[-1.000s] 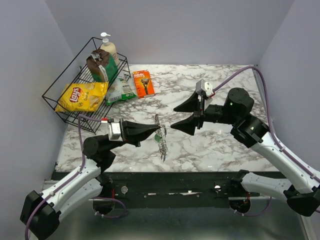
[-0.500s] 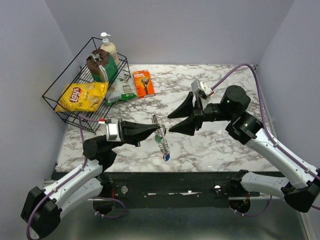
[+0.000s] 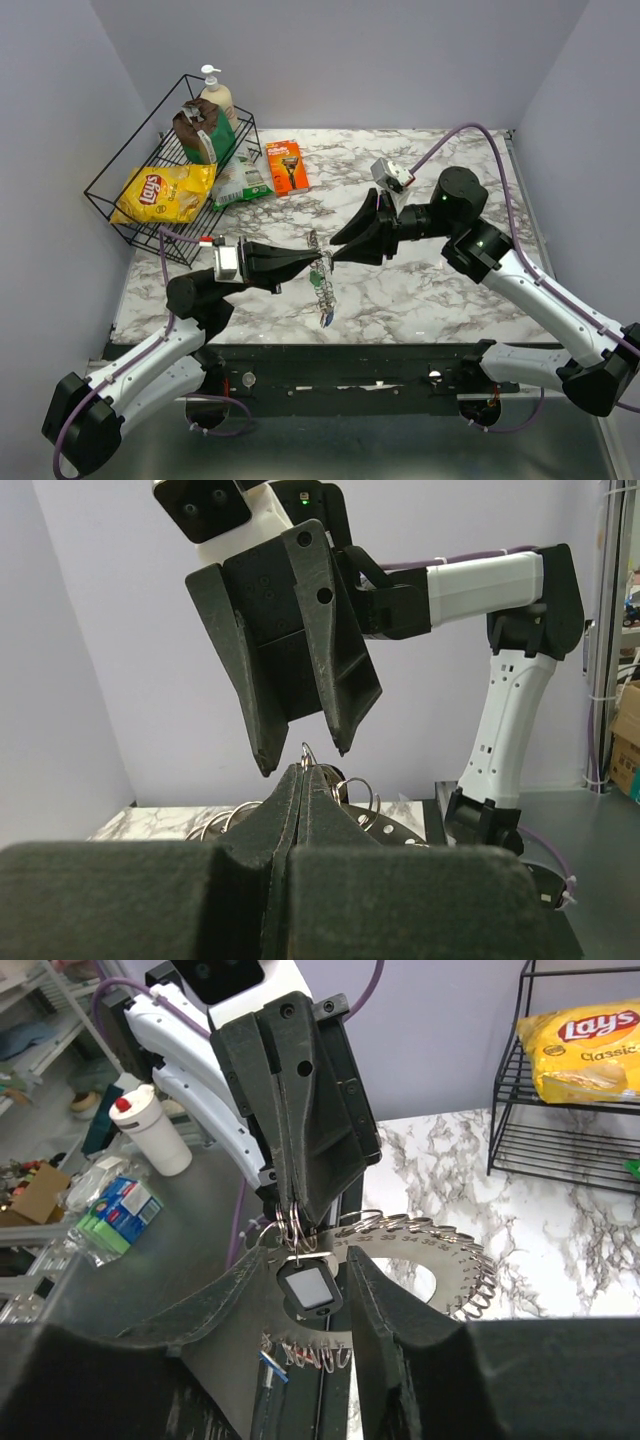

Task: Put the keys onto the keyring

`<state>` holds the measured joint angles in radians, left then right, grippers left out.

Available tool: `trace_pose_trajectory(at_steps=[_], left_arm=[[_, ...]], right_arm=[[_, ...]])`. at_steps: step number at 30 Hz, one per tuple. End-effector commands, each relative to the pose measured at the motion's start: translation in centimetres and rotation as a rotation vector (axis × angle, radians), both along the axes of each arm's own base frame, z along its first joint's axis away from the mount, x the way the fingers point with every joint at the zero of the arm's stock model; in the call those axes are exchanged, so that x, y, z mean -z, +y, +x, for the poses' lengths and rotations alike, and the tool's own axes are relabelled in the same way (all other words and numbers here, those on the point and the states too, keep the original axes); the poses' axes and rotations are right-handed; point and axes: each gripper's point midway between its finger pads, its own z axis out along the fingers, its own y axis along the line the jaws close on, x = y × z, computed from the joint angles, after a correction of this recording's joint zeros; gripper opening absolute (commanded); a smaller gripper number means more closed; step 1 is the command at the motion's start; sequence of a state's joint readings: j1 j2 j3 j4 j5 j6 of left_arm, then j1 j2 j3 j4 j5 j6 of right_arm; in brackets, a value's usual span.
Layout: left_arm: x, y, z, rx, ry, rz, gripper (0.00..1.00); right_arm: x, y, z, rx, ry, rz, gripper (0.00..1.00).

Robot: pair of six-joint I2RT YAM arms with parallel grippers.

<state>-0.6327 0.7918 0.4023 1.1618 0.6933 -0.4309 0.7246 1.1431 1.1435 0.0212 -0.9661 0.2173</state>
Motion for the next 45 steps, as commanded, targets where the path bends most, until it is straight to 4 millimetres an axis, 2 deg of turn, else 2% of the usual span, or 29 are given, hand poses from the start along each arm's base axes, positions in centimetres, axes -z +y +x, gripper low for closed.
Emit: trace_pose_trajectory(at_steps=[1, 4, 11, 14, 21, 45], left_arm=[[-1.9, 0.2, -0.7, 0.007, -0.063, -0.026, 0.00], [-1.9, 0.1, -0.7, 0.012, -0.061, -0.020, 0.00], [-1.9, 0.1, -0.7, 0.010, -0.067, -0.014, 0.00], [-2.0, 0.3, -0.8, 0.001, -0.075, -0.016, 0.00], [-2.2, 0.6, -1.0, -0.014, -0.098, -0.014, 0.00], [-2.8, 0.9, -2.0, 0.000, -0.150, -0.027, 0.00]], right_arm=[[-1.4, 0.0, -0.7, -0.054, -0.015, 0.026, 0.44], [-1.1, 0.2, -0.5, -0.054, -0.007, 0.020, 0.38], [-0.6, 0.2, -0.3, -0.040, 0.006, 0.009, 0.07], [-0.3, 0.2, -0.2, -0.029, 0.006, 0.005, 0.01], [0.1, 0.1, -0.1, -0.024, 0.006, -0.003, 0.01], [3.2, 0.2, 0.5, -0.004, 0.039, -0.075, 0.01]])
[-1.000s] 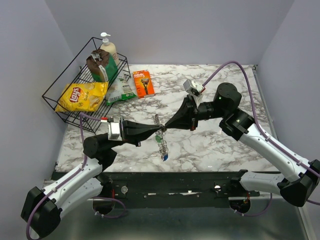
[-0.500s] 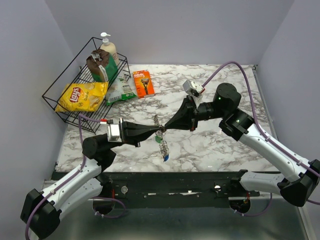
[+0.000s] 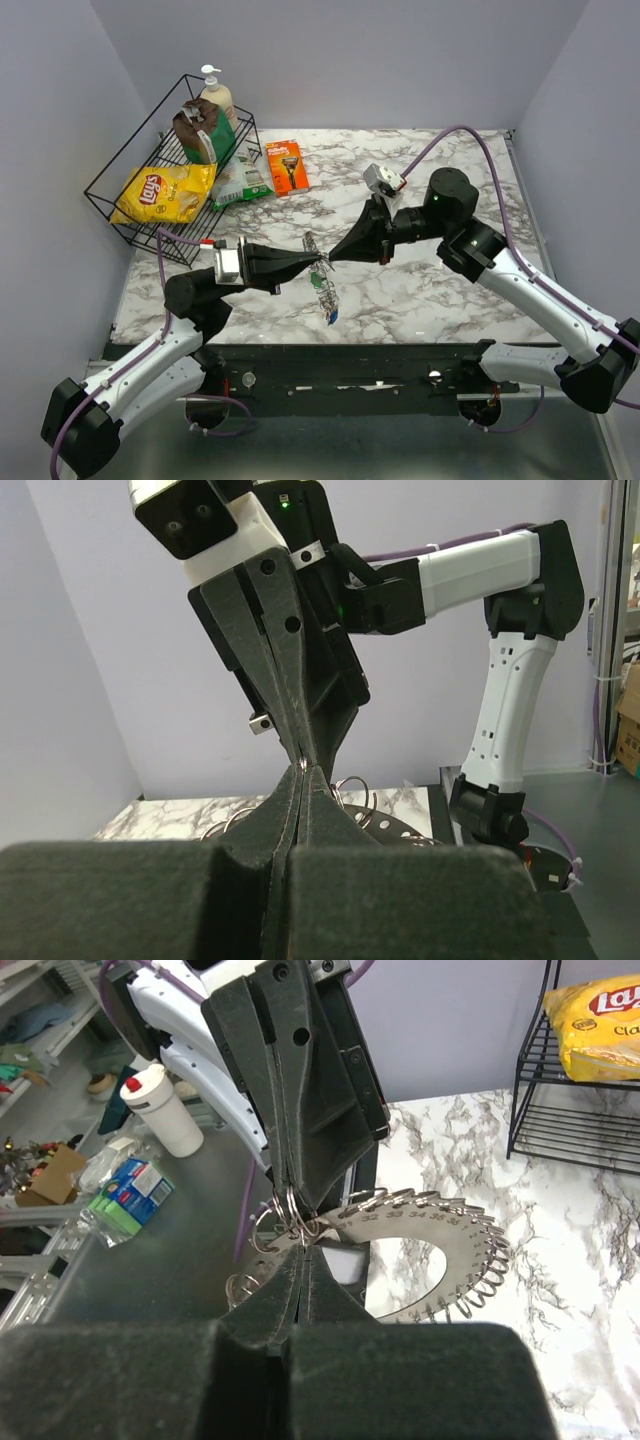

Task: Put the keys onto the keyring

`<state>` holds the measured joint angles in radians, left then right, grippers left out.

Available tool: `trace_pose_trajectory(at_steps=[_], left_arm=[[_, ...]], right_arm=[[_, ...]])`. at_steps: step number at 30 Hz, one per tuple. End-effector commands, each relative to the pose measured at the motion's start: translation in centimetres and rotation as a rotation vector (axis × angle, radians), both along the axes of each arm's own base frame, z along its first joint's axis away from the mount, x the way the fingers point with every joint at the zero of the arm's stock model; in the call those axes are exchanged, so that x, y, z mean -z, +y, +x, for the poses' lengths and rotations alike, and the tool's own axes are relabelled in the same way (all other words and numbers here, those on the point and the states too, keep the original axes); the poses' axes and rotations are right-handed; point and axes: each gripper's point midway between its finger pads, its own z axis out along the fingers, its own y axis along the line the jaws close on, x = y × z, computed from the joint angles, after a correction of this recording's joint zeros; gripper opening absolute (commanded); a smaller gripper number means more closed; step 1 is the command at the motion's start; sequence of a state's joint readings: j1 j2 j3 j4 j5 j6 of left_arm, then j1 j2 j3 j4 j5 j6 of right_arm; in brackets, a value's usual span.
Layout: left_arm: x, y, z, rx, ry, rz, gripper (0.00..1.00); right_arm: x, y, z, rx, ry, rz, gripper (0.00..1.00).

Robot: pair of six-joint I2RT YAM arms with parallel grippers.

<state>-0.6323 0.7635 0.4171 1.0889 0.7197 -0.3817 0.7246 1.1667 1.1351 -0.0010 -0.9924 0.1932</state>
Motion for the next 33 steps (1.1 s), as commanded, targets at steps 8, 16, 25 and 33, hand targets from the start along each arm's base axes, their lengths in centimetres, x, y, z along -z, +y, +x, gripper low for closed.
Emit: trace_pose_trajectory(at_steps=[8, 16, 25, 33], left_arm=[[-3.1, 0.9, -1.9, 0.015, -0.124, -0.062, 0.00], [-3.1, 0.8, -1.8, 0.022, -0.120, -0.059, 0.00], [-3.1, 0.6, -1.8, 0.036, -0.118, -0.056, 0.00], [-2.9, 0.5, -1.7, 0.035, -0.115, -0.051, 0.00]], right_arm=[[2.5, 0.1, 0.6, 0.017, 0.033, -0.060, 0.01], [2.9, 0.3, 0.5, -0.006, 0.045, -0.069, 0.01], [2.7, 0.6, 0.6, -0.018, 0.048, -0.062, 0.01], [2.6, 0.6, 0.9, 0.014, 0.027, -0.055, 0.01]])
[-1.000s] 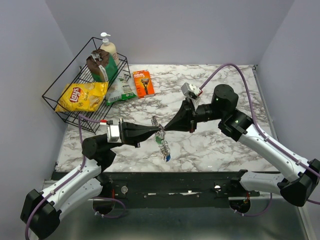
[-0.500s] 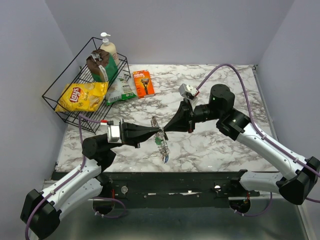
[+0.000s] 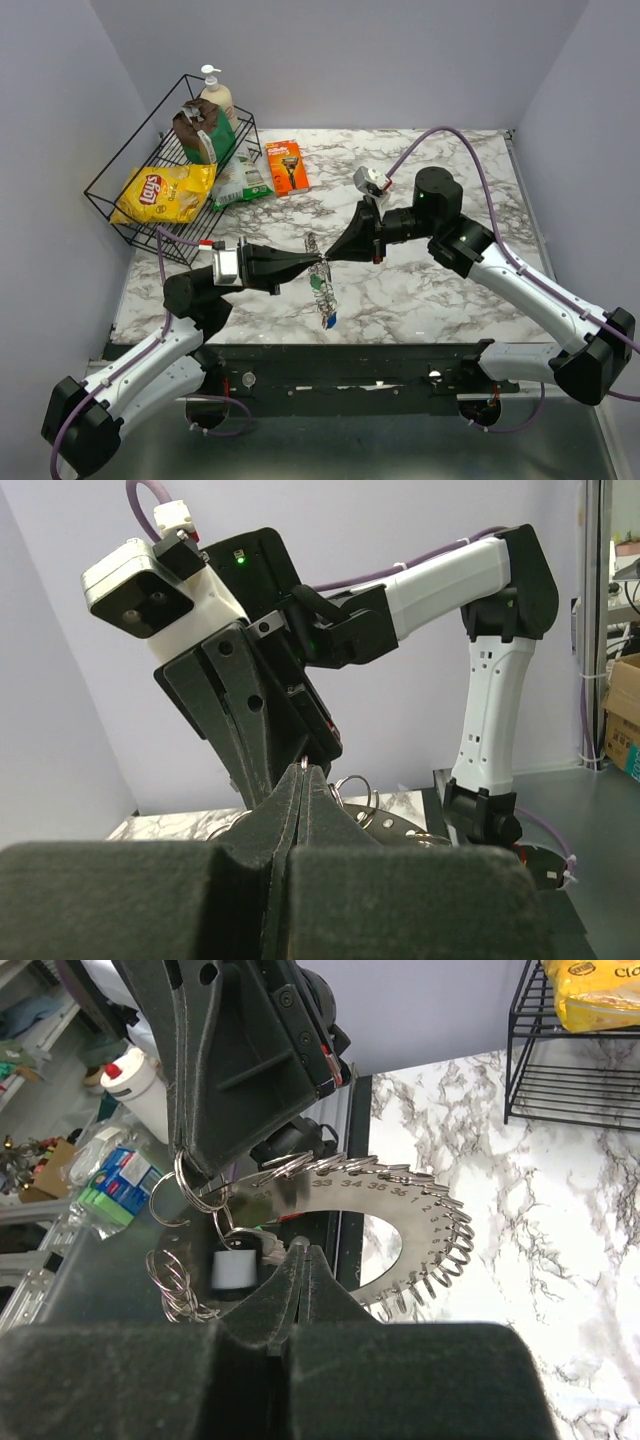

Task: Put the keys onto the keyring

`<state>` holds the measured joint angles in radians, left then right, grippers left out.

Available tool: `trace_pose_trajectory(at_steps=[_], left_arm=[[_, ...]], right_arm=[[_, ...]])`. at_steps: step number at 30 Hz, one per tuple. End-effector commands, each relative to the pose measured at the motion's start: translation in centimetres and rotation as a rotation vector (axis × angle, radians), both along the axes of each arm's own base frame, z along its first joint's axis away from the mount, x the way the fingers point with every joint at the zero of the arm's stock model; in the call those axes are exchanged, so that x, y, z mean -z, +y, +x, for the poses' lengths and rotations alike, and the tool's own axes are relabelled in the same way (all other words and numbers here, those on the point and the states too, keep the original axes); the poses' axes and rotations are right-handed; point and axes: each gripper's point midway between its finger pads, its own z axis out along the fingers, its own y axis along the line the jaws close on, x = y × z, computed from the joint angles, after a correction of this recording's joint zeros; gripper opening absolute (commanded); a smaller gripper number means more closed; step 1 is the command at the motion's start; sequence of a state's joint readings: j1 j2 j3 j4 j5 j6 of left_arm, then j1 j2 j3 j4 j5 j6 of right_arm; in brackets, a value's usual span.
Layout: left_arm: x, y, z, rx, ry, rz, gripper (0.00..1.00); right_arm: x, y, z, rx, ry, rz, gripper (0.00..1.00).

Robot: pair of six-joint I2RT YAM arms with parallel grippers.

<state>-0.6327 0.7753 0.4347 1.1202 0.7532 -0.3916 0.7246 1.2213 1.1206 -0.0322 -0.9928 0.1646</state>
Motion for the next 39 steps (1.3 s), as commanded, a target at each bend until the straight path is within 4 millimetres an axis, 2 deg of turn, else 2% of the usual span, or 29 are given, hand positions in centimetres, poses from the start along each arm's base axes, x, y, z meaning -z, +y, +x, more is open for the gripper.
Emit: trace_pose_trajectory(at_steps=[1, 2, 3, 5, 6, 10, 12, 14, 15, 18, 19, 23, 34, 39], left_arm=[[-2.3, 0.6, -1.1, 0.003, -0.085, -0.051, 0.00], [-2.1, 0.6, -1.0, 0.002, -0.080, -0.046, 0.00], [-2.2, 0.7, -1.1, 0.001, -0.084, -0.048, 0.00], [-2.2, 0.7, -1.2, 0.002, -0.087, -0.044, 0.00], [-2.2, 0.7, -1.3, 0.003, -0.089, -0.044, 0.00], [-2.2, 0.7, -1.6, 0.016, -0.095, -0.031, 0.00], [-2.1, 0.6, -1.7, 0.025, -0.098, -0.026, 0.00], [-2.1, 0.6, -1.8, 0.030, -0.098, -0.024, 0.00], [-2.0, 0.5, -1.9, 0.038, -0.099, -0.018, 0.00], [-2.0, 0.3, -2.0, 0.058, -0.095, -0.016, 0.00], [-2.0, 0.3, -2.1, 0.066, -0.092, -0.014, 0.00], [-2.0, 0.1, -2.1, 0.081, -0.090, -0.006, 0.00], [-2.0, 0.0, -2.1, 0.091, -0.086, -0.005, 0.00], [-1.9, 0.0, -2.1, 0.087, -0.084, -0.003, 0.00]], right_arm=[[0.1, -0.3, 0.1, 0.030, -0.019, -0.002, 0.02], [0.1, -0.5, 0.2, 0.048, -0.039, -0.004, 0.07], [0.3, -0.6, 0.9, 0.095, -0.051, -0.012, 0.16], [0.4, -1.2, 1.0, 0.133, -0.090, -0.015, 0.25], [0.5, -1.4, 1.6, 0.173, -0.106, -0.020, 0.33], [-0.1, -2.7, 2.1, 0.259, -0.183, -0.011, 0.50], [-0.7, -3.5, 1.9, 0.278, -0.244, 0.011, 0.60], [-2.1, -4.0, 0.6, 0.251, -0.305, 0.068, 0.69], [-2.6, -4.2, 0.1, 0.232, -0.323, 0.094, 0.77], [-4.2, -4.4, -1.9, 0.167, -0.352, 0.205, 0.83], [-4.9, -4.3, -2.2, 0.151, -0.371, 0.246, 0.84], [-5.1, -3.3, -2.6, 0.070, -0.313, 0.244, 0.85], [-6.0, -2.1, -2.8, 0.015, -0.262, 0.283, 0.63], [-5.6, -1.3, -3.1, -0.007, -0.239, 0.270, 0.60]])
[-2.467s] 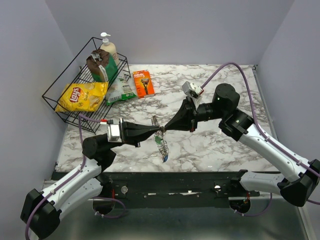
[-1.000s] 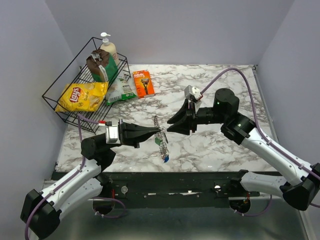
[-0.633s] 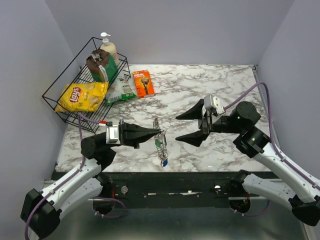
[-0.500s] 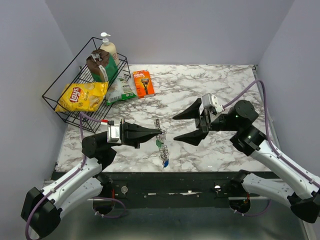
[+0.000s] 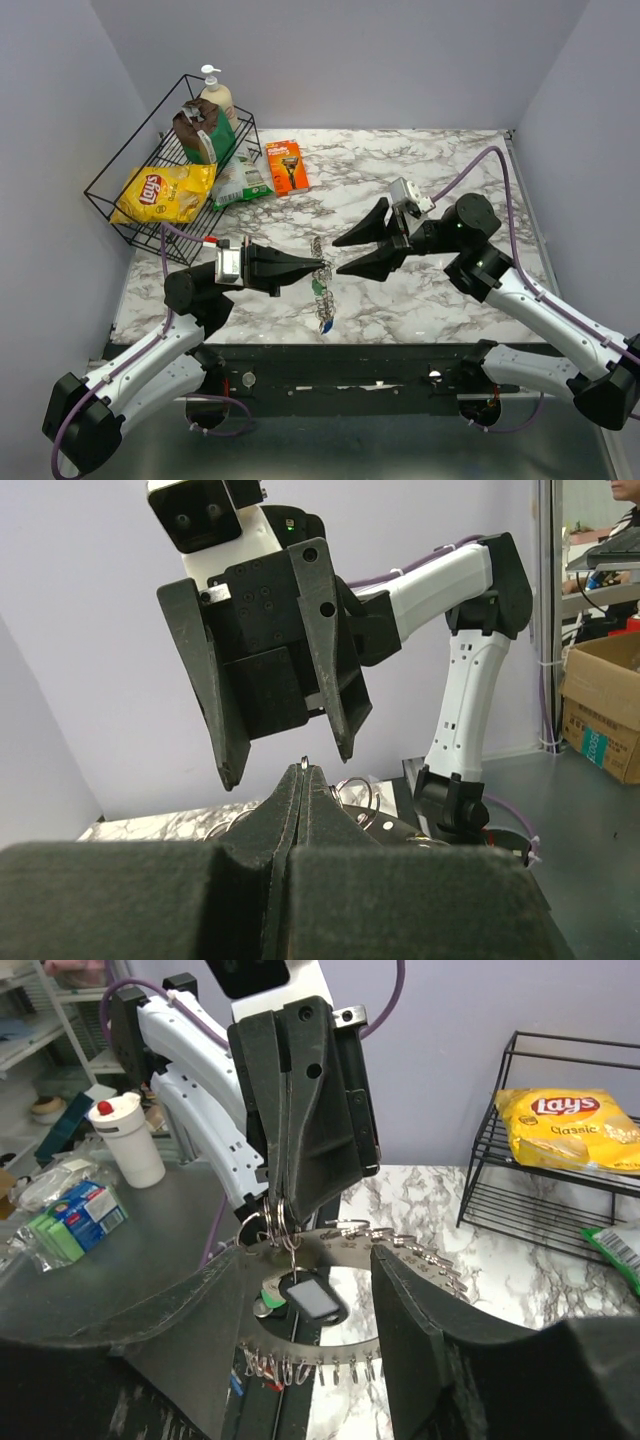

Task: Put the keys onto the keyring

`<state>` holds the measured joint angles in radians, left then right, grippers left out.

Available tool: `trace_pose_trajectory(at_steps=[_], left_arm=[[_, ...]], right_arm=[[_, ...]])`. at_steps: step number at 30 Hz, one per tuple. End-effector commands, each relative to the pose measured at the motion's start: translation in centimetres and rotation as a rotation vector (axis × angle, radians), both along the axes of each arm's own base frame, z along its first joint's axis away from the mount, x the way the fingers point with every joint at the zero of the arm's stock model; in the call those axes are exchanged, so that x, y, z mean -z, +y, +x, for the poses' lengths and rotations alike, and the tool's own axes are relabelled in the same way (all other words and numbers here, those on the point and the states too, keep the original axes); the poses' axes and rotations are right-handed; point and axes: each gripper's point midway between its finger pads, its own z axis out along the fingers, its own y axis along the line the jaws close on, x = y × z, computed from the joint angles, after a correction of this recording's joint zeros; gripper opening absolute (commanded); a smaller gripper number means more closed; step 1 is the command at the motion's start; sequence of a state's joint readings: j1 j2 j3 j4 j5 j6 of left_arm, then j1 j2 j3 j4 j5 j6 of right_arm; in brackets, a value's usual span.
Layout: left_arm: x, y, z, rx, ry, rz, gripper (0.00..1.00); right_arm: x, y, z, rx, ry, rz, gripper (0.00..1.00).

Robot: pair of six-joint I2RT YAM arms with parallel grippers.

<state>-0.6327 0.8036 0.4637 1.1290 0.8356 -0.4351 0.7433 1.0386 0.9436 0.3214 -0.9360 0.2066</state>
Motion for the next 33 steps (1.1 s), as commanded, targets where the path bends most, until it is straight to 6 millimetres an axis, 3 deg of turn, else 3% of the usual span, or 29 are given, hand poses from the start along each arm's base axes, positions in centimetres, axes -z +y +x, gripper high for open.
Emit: trace_pose_trajectory(at_steps=[1, 14, 20, 21, 22, 33], left_arm=[[-2.0, 0.5, -1.0, 0.009, -0.077, -0.049, 0.00], [-1.9, 0.7, -1.1, 0.007, -0.075, -0.050, 0.00], [-2.1, 0.8, -1.1, 0.000, -0.076, -0.060, 0.00], [-2.1, 0.7, -1.1, 0.000, -0.078, -0.060, 0.00], [-2.1, 0.8, -1.1, -0.001, -0.078, -0.061, 0.00], [-2.1, 0.6, -0.7, -0.015, -0.067, -0.040, 0.02]], right_arm=[[-1.5, 0.5, -1.0, -0.048, -0.021, 0.027, 0.60], [-0.9, 1.6, -1.1, -0.066, -0.004, 0.008, 0.37], [-0.6, 1.8, -1.0, -0.067, 0.003, -0.003, 0.16], [-0.5, 1.8, -1.0, -0.066, 0.003, -0.007, 0.04], [-0.3, 1.8, -0.9, -0.062, 0.007, -0.014, 0.01], [-0.4, 1.8, -0.1, -0.011, -0.002, -0.038, 0.01]])
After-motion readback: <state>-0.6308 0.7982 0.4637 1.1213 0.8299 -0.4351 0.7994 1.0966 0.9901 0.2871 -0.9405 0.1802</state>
